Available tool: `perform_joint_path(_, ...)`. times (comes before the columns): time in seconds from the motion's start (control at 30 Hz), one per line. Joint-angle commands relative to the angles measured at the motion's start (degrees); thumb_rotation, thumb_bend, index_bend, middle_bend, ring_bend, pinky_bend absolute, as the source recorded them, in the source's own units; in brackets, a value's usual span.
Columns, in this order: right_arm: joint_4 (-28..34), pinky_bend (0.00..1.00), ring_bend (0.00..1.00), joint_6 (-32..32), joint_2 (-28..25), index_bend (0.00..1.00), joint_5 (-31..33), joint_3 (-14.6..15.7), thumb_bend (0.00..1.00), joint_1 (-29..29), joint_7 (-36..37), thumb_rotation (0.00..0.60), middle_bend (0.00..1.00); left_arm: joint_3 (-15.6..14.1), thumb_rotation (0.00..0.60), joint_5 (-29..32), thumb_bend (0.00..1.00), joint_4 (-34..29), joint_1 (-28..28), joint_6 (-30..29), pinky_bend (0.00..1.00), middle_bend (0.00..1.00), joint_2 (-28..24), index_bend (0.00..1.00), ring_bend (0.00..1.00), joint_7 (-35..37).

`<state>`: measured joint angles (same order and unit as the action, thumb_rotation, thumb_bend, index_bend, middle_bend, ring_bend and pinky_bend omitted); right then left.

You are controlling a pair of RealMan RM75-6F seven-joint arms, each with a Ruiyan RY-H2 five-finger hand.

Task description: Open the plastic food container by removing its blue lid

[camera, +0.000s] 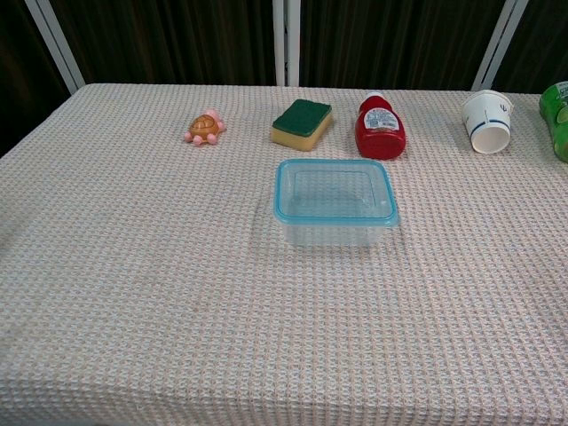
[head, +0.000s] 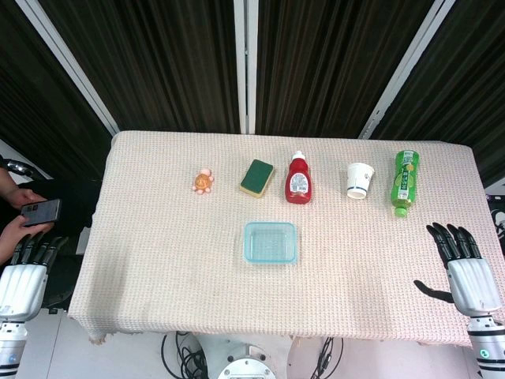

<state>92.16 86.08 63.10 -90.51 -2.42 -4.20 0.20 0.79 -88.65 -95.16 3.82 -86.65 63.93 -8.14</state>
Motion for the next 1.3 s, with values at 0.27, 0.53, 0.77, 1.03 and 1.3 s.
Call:
perform_joint_path(0.27, 1.4, 0.01, 0.00, -3.4, 0.3, 0.00, 0.4, -0.5, 0.00, -2.4, -1.4, 0.600, 0.07, 0.5, 0.600, 1.7, 0.00, 0.6, 1.0, 2.1, 0.00, 0.14, 0.9, 0.14, 0.03, 0.3)
perform_joint_path(0.53, 0.9, 0.01, 0.00, -10.4, 3.0, 0.00, -0.9, -1.8, 0.00, -8.6, -2.7, 0.600, 0.07, 0.7, 0.600, 0.8, 0.00, 0.9, 1.4, 1.7, 0.00, 0.14, 1.5, 0.14, 0.03, 0.9)
perform_joint_path(0.77, -2.0, 0.00, 0.00, -19.1, 10.0, 0.00, -0.6, -4.5, 0.00, -17.3, -5.1, 0.600, 0.06, 0.6, 0.600, 0.0, 0.00, 1.0, 1.7, 1.6, 0.00, 0.14, 1.5, 0.14, 0.03, 0.9)
perform_joint_path(1.03, -8.6, 0.00, 0.00, -29.4, 20.8, 0.00, 1.1, -6.5, 0.00, -27.3, -10.2, 0.600, 0.01, 0.3, 0.600, -0.6, 0.00, 0.9, 2.3, 2.3, 0.00, 0.15, 1.2, 0.14, 0.03, 1.1)
perform_joint_path(1.3, -14.4, 0.00, 0.00, -33.2, 28.4, 0.00, 4.5, -8.1, 0.00, -32.7, -12.7, 0.600, 0.00, 0.0, 0.600, -1.1, 0.00, 1.4, 2.6, 2.6, 0.00, 0.14, 1.1, 0.14, 0.03, 2.5)
